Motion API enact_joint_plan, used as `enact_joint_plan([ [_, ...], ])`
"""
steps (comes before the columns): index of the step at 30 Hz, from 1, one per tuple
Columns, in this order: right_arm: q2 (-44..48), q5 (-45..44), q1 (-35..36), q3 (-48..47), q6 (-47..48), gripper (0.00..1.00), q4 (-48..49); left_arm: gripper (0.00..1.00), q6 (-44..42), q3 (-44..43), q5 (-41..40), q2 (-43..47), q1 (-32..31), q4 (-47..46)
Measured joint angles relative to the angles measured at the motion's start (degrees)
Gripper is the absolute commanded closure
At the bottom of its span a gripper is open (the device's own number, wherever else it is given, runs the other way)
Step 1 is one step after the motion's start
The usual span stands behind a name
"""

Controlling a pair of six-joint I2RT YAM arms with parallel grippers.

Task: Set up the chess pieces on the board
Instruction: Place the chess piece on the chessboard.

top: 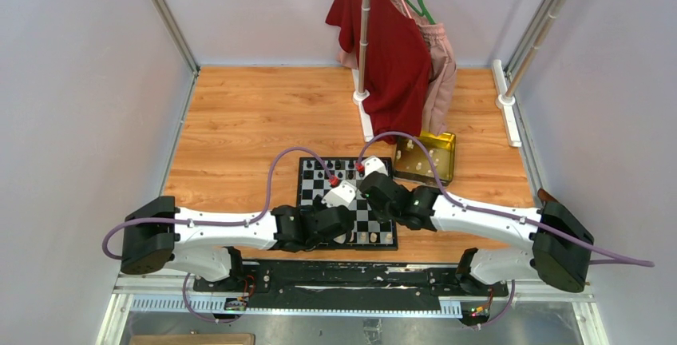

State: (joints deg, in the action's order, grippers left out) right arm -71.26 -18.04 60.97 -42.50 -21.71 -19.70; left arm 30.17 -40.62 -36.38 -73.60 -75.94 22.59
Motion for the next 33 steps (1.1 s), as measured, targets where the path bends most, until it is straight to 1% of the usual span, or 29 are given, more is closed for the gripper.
enact_joint_plan([
  [24, -3.1, 0.5, 1.2, 0.0, -1.1, 1.0, 1.2, 1.0, 1.7, 3.1, 2.5, 0.0, 0.0, -3.5],
  [33, -4.1, 1.5, 2.8, 0.0, -2.5, 1.0, 1.0, 1.0, 2.0, 3.7, 2.8, 0.0, 0.0, -4.1],
])
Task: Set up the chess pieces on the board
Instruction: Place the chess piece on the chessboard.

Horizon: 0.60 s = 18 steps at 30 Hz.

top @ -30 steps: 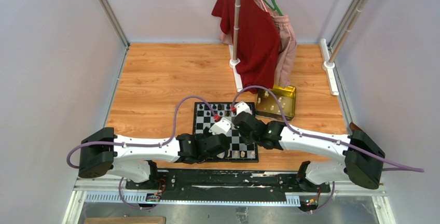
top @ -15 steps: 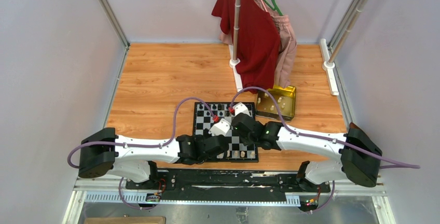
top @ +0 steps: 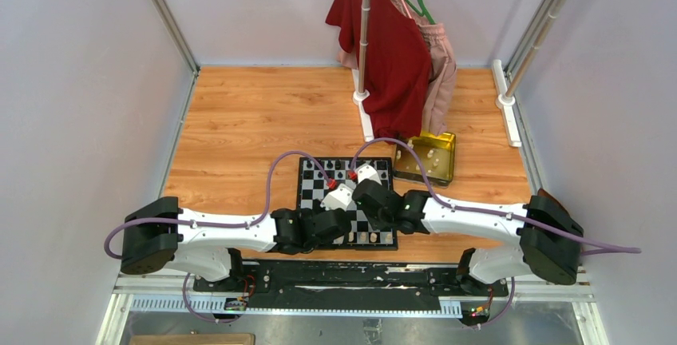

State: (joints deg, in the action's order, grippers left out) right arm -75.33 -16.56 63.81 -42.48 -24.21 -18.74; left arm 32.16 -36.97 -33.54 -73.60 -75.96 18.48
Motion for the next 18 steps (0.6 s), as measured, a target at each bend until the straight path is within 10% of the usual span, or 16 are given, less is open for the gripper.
enact_joint_plan([
  [18, -0.1, 0.6, 1.8, 0.0, -1.7, 1.0, -1.9, 0.99, 0.5, 0.1, 0.5, -1.4, 0.0, -0.4],
])
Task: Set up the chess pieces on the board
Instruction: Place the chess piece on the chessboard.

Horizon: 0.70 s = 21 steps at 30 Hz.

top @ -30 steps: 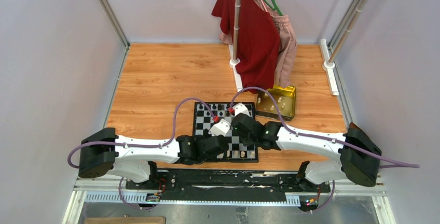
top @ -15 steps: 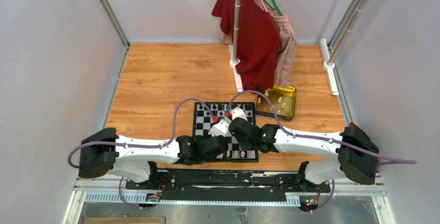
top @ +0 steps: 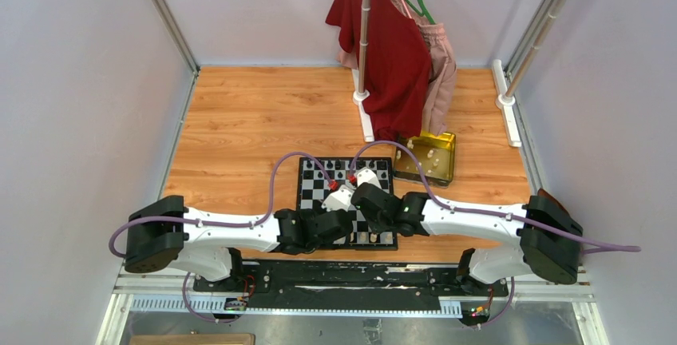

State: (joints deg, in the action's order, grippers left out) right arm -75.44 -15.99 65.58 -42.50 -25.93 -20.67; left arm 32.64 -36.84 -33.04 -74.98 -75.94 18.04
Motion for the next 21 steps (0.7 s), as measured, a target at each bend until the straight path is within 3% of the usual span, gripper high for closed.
enact_joint_plan([
  [8, -0.6, 0.1, 0.0, 0.0, 0.0, 0.97, -0.1, 0.88, 0.2, -0.1, -0.2, -1.1, 0.0, -0.7],
  [21, -1.3, 0.5, 0.0, 0.0, 0.0, 0.79, -0.1, 0.8, 0.2, -0.5, -0.3, -1.6, 0.0, -1.2],
])
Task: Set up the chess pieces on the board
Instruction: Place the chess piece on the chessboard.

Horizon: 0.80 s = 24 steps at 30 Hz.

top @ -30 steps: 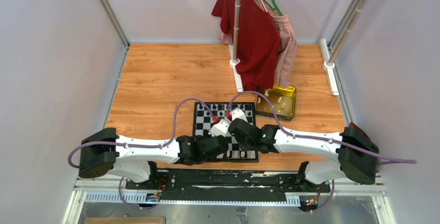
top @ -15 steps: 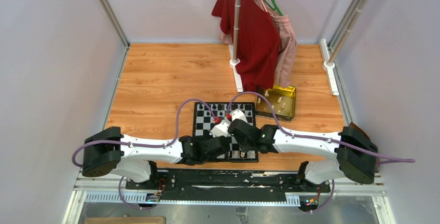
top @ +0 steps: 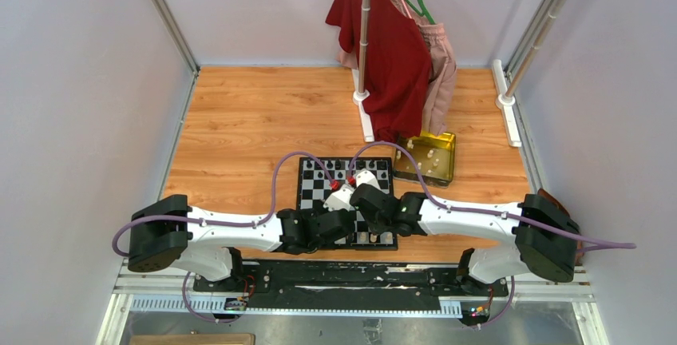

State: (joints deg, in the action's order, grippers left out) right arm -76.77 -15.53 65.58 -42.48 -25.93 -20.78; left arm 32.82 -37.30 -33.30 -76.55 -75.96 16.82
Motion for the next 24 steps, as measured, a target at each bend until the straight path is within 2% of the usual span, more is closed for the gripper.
enact_joint_plan([
  [7, 0.0, 0.0, 0.0, 0.0, 0.0, 0.73, -0.1, 0.73, 0.0, -0.3, -0.5, 0.0, 0.0, 1.1],
  [24, 0.0, -0.4, 0.0, -1.1, 0.4, 0.72, -1.4, 0.71, -0.9, -2.6, -1.9, 0.1, 0.0, 3.8],
])
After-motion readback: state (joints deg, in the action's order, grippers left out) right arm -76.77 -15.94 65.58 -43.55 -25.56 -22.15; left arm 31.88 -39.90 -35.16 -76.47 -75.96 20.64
